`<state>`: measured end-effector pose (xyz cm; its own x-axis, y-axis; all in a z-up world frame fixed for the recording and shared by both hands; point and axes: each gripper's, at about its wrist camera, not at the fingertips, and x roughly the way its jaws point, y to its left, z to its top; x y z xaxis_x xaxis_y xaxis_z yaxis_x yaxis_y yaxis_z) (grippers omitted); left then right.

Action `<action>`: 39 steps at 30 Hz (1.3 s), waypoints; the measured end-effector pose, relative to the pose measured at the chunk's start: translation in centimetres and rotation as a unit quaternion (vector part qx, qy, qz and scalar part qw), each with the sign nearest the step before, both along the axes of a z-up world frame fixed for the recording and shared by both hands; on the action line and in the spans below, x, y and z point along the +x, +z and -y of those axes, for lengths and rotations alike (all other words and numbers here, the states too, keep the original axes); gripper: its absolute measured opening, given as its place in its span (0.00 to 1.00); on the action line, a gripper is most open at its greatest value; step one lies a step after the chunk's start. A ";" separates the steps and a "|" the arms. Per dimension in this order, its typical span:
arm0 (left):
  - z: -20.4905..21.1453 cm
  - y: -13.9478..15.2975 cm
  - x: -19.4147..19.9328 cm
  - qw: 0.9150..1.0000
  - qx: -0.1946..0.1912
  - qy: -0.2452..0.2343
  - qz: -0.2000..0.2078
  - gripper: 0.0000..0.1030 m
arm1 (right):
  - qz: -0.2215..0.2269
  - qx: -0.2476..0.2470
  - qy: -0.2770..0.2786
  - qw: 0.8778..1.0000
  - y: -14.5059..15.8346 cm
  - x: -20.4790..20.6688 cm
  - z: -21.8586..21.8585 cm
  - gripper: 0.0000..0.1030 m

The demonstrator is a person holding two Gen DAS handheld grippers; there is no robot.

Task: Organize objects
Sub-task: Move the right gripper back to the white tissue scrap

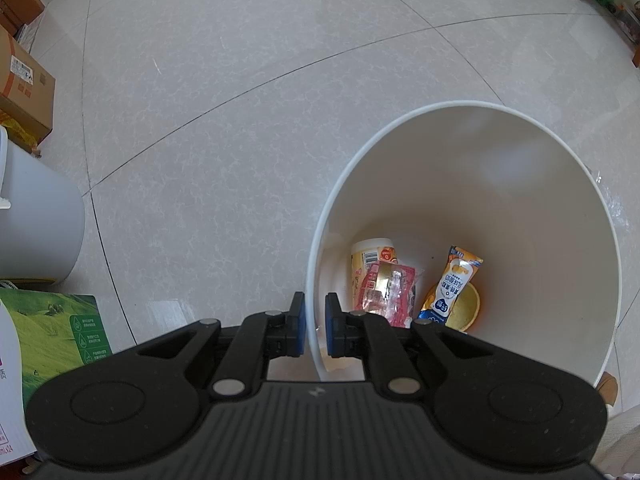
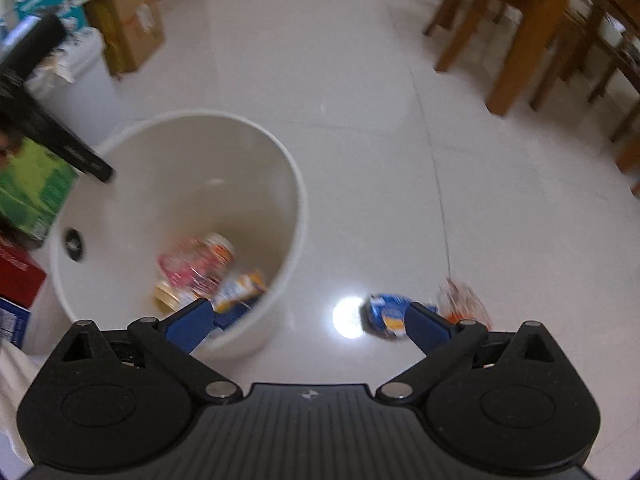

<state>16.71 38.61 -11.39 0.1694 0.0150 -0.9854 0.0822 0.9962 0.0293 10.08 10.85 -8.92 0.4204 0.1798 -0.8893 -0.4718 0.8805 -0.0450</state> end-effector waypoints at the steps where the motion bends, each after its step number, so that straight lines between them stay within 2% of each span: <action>1: 0.0 0.0 0.0 1.000 0.000 0.000 0.000 0.07 | -0.002 -0.007 -0.008 1.000 -0.6 0.1 0.6 1.00; 3: 0.0 0.0 0.0 1.000 0.000 0.000 0.000 0.07 | -0.015 -0.012 -0.026 0.999 -1.8 0.8 2.2 1.00; 7: 0.0 0.0 0.0 1.000 -0.001 -0.001 0.000 0.08 | -0.006 -0.030 -0.086 0.996 -3.9 2.2 6.0 1.00; 11: -0.1 0.0 0.0 1.000 0.000 -0.002 0.000 0.08 | -0.016 -0.046 -0.160 0.986 -6.6 3.9 10.4 1.00; 17: 0.0 -0.1 0.1 1.000 -0.001 0.000 -0.001 0.08 | -0.065 -0.013 -0.252 0.965 -11.2 4.7 15.9 1.00; 23: 0.0 -0.1 0.0 1.000 -0.001 0.002 -0.001 0.08 | -0.126 0.037 -0.312 0.941 -15.6 5.0 18.0 0.99; 28: -0.2 -0.1 0.0 1.000 -0.005 0.004 -0.001 0.08 | -0.156 0.063 -0.349 0.922 -18.8 5.7 18.7 0.95; 31: -0.4 0.1 0.0 1.000 -0.008 0.003 0.000 0.07 | -0.172 0.062 -0.356 0.917 -20.9 5.8 19.0 0.87; 35: -0.7 0.2 0.0 1.000 -0.012 0.004 0.003 0.07 | -0.177 0.037 -0.358 0.916 -23.3 6.2 18.8 0.86; 39: -0.9 0.2 -0.2 1.000 -0.014 0.005 0.006 0.05 | -0.180 0.031 -0.375 0.909 -25.0 6.3 19.2 0.84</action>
